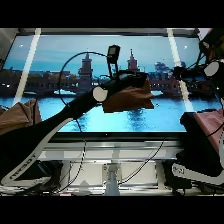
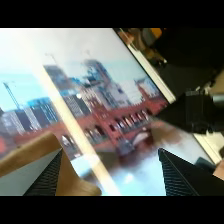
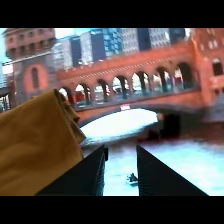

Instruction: Fold the clothes and pants, and hang the long-sleeved shirts on hangers.

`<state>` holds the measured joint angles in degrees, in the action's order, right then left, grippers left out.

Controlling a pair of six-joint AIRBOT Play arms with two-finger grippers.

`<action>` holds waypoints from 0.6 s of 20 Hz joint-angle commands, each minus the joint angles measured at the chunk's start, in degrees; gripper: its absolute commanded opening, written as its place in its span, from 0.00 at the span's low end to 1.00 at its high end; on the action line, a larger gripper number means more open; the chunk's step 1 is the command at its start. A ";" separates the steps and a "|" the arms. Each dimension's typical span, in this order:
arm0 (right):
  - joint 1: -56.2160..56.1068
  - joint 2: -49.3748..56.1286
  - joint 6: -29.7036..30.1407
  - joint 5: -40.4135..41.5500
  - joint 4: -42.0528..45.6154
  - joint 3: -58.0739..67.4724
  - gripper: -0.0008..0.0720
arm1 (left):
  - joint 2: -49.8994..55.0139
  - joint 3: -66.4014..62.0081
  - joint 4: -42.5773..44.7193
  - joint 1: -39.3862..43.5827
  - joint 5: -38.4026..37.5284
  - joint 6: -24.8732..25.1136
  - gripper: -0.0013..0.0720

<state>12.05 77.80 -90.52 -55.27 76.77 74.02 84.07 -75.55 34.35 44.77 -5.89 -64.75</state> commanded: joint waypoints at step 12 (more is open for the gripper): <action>5.11 23.26 17.79 -15.85 -33.40 0.02 0.84 | -0.07 0.02 0.07 -9.99 -20.57 -0.04 0.70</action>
<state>19.35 96.82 -73.93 -71.48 45.01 74.02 83.29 -75.55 34.52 35.24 -23.70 -64.77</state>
